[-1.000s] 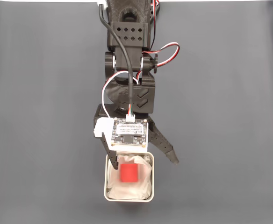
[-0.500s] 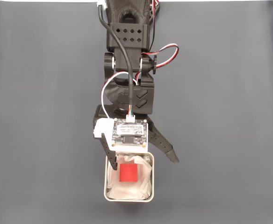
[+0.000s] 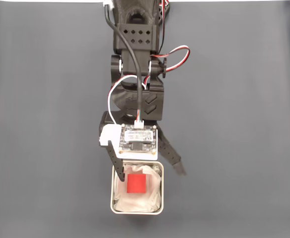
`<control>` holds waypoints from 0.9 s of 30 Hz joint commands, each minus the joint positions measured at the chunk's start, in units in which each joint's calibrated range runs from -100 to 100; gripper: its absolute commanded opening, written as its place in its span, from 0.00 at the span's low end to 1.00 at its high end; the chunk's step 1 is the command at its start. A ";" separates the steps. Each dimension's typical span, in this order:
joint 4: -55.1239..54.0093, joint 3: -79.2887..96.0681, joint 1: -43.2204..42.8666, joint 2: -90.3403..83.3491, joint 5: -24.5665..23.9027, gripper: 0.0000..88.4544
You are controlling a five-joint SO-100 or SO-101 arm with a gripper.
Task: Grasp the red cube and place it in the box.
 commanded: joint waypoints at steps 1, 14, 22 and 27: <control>-0.57 -1.99 0.20 -5.83 -0.54 0.13; 2.14 24.47 -2.14 -43.70 0.93 0.00; 14.43 56.77 -2.71 -74.20 0.98 0.00; 27.30 67.44 -2.71 -85.38 0.39 0.00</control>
